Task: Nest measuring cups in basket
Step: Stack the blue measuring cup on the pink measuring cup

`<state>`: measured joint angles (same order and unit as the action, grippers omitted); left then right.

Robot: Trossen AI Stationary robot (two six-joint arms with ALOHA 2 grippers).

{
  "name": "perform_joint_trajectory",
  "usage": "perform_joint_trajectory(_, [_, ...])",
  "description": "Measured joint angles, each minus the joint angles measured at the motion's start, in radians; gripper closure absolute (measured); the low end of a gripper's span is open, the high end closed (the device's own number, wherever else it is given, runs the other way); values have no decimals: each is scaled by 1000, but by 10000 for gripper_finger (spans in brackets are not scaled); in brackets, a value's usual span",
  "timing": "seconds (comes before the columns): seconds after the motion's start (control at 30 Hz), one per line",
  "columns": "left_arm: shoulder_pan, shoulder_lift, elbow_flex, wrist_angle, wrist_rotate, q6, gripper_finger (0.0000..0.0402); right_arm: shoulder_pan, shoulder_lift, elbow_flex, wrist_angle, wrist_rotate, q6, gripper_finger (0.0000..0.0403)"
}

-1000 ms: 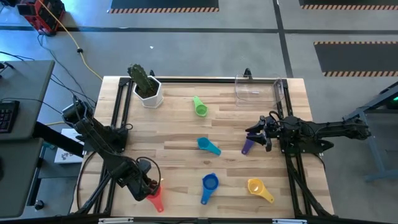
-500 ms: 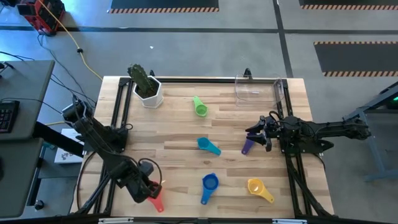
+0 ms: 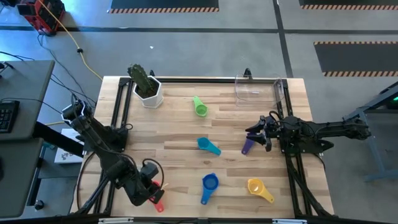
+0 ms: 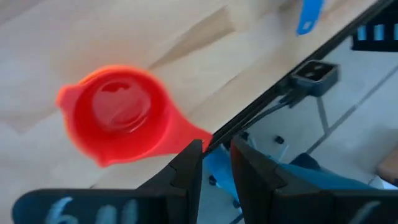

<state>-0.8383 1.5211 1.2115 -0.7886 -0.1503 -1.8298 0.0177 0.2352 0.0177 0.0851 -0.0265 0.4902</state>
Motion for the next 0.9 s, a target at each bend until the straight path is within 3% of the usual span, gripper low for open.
perform_joint_trajectory(0.17, [0, 0, 38, 1, -89, 74, 328, 0, 0, 0, 0, 12, 428, 208])
perform_joint_trajectory(0.3, [2, 0, 47, 1, -151, 108, 328, 0, 0, 0, 0, 66, 546, 208])
perform_joint_trajectory(0.5, [25, 0, 48, 0, -151, 148, 328, 0, 0, 0, 12, 109, 750, 208])
perform_joint_trajectory(0.7, [57, 0, 48, 0, -150, 169, 328, 17, 0, 0, 189, 128, 863, 208])
perform_joint_trajectory(0.9, [80, 0, 48, -2, -150, 184, 328, 74, 0, 0, 461, 173, 757, 208])
